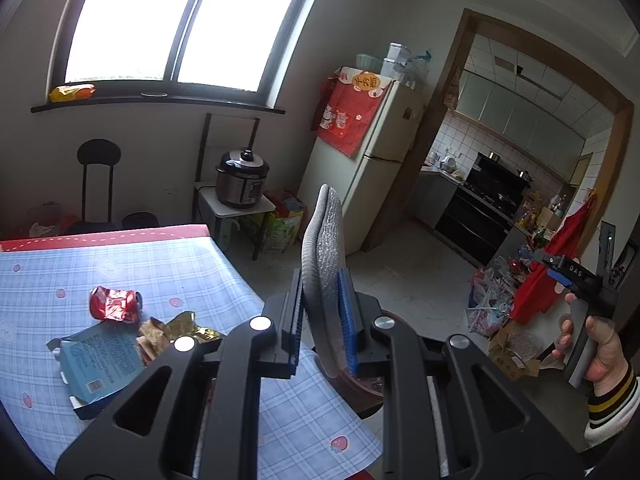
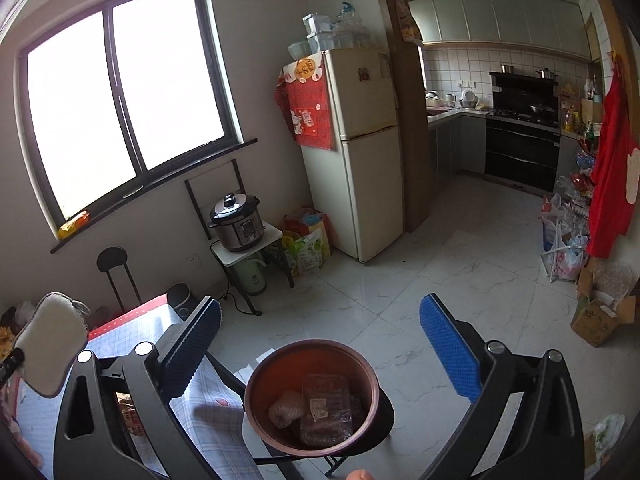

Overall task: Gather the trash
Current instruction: 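Hold the sponge over the bucket and open the left tool, then return the right tool to the table and grasp the brown paper bag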

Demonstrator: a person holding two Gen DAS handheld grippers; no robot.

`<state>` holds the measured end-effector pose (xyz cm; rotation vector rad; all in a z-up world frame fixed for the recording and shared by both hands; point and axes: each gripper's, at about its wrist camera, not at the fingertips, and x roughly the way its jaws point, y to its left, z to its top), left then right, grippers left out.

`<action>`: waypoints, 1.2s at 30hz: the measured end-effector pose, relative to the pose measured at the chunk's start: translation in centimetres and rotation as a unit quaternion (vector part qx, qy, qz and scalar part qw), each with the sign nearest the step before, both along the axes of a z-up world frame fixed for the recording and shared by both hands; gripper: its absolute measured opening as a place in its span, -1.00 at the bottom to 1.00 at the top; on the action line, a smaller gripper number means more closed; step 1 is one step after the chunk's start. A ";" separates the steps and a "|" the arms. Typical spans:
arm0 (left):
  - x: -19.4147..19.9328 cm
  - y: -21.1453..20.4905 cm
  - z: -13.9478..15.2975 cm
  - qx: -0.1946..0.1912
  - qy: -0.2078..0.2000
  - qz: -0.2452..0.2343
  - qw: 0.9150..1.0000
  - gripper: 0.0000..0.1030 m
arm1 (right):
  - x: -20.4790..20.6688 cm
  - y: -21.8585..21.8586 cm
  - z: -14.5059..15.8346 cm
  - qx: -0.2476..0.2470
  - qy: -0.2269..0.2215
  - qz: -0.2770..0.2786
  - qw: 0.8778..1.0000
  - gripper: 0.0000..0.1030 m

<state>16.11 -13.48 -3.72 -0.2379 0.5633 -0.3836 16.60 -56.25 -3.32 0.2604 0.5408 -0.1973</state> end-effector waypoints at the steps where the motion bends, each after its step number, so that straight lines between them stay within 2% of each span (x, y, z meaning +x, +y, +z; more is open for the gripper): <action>1: 0.5 -1.0 -0.2 -0.002 0.001 -0.011 1.000 -0.61 | -0.7 -0.5 -0.1 -0.003 0.001 -0.006 1.000 0.89; 10: 5.6 -12.9 -3.5 -0.014 0.019 -0.115 0.993 -0.61 | -5.2 -6.2 -1.9 -0.028 0.033 -0.061 0.997 0.89; 15: 8.4 -19.7 -6.2 -0.007 0.033 -0.153 0.988 -0.59 | -6.6 -9.3 -2.9 -0.033 0.043 -0.085 0.995 0.89; 16: 8.8 -20.9 -6.6 -0.003 0.033 -0.161 0.986 -0.32 | -6.6 -9.7 -3.1 -0.033 0.045 -0.088 0.995 0.89; 17: 9.1 -21.9 -6.9 0.003 0.030 -0.165 0.986 0.32 | -6.6 -10.1 -3.1 -0.032 0.047 -0.089 0.994 0.89; 18: 9.2 -22.6 -6.9 0.008 0.022 -0.163 0.986 0.54 | -6.6 -10.4 -3.2 -0.032 0.047 -0.089 0.994 0.89; 20: 9.2 -23.3 -6.9 0.010 0.012 -0.164 0.986 0.65 | -6.6 -10.5 -3.3 -0.032 0.045 -0.088 0.995 0.89; 22: 9.2 -23.3 -6.7 0.019 0.017 -0.160 0.987 0.72 | -6.5 -10.6 -3.3 -0.033 0.043 -0.084 0.995 0.89; 23: 9.1 -23.0 -6.6 0.021 0.017 -0.156 0.987 0.88 | -6.2 -10.4 -3.2 -0.032 0.041 -0.081 0.995 0.89; 27: 8.4 -20.4 -5.9 0.043 0.022 -0.124 0.991 0.89 | -5.3 -9.5 -3.3 -0.024 0.029 -0.059 0.998 0.89; 32: 6.0 -15.0 -3.9 0.075 0.008 -0.046 0.996 0.89 | -2.2 -7.3 -3.6 -0.004 0.030 -0.001 1.000 0.89; 36: 3.0 -9.6 -2.6 0.090 -0.003 0.031 0.995 0.89 | 0.5 -4.6 -3.4 -0.004 0.028 0.052 0.998 0.89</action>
